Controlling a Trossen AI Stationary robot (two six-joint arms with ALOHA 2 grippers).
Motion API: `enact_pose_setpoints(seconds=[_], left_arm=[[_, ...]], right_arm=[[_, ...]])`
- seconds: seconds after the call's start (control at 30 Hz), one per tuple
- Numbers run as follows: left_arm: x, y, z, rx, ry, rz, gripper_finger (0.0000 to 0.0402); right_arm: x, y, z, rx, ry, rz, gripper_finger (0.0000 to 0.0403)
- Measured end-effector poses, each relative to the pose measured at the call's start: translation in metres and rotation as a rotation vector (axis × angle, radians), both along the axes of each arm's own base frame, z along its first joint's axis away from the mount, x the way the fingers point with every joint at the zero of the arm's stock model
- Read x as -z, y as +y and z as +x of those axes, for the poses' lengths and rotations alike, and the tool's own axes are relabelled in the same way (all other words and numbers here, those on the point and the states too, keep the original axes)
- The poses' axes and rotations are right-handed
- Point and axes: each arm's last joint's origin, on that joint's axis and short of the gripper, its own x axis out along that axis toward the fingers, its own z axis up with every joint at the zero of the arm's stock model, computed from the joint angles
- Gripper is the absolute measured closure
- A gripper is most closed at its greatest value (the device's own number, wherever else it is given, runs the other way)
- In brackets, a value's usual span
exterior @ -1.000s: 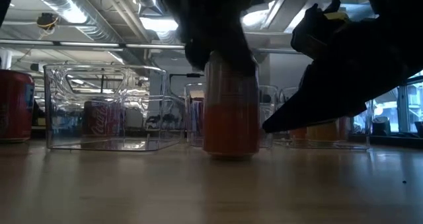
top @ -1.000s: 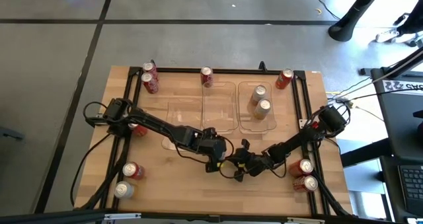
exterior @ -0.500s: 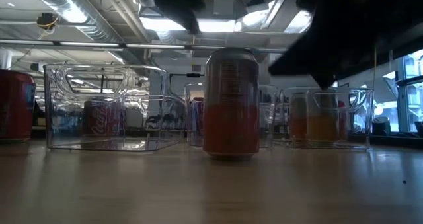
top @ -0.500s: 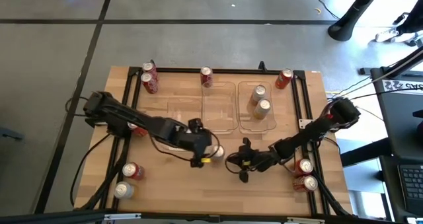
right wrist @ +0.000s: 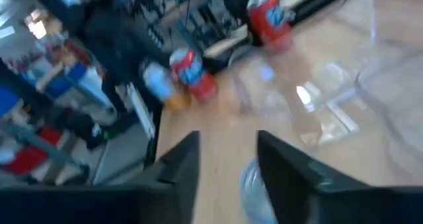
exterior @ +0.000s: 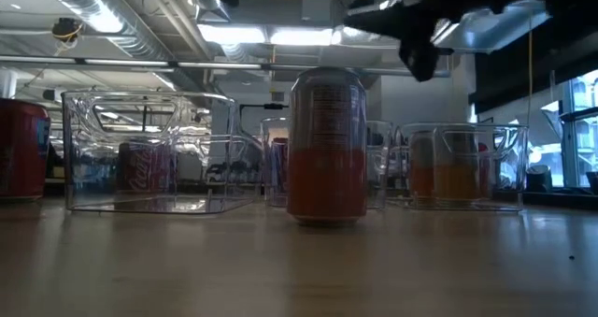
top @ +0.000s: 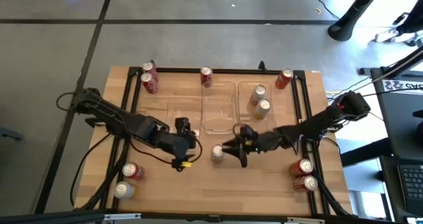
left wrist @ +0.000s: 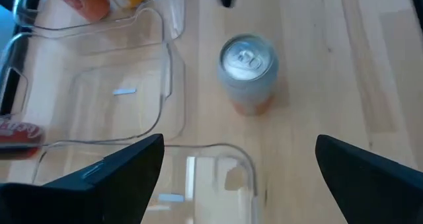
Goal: Sort soda cans
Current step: Put the top white soda can into the right transparent bin
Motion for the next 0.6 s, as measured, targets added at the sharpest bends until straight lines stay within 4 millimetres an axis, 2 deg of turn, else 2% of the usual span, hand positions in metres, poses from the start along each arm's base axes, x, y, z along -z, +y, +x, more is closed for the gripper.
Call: enact_pose_setpoints(seconds=[0.2, 0.33, 0.43, 0.6], left_arm=[[0.015, 0.025, -0.032, -0.054, -0.109, -0.056, 0.0020], [0.023, 0.038, -0.056, -0.101, -0.246, -0.141, 0.0020], [0.034, 0.044, -0.071, -0.118, -0.313, -0.186, 0.0020], [0.050, 0.050, -0.085, -0.118, -0.416, -0.235, 0.0020]], right_arm=[[-0.015, -0.019, 0.015, 0.052, 0.019, -0.042, 0.0091], [-0.026, -0.022, 0.021, 0.027, 0.031, -0.144, 0.0021], [-0.031, -0.019, 0.022, 0.002, 0.046, -0.164, 0.0009], [-0.033, -0.005, 0.020, -0.070, 0.069, -0.165, 0.0036]])
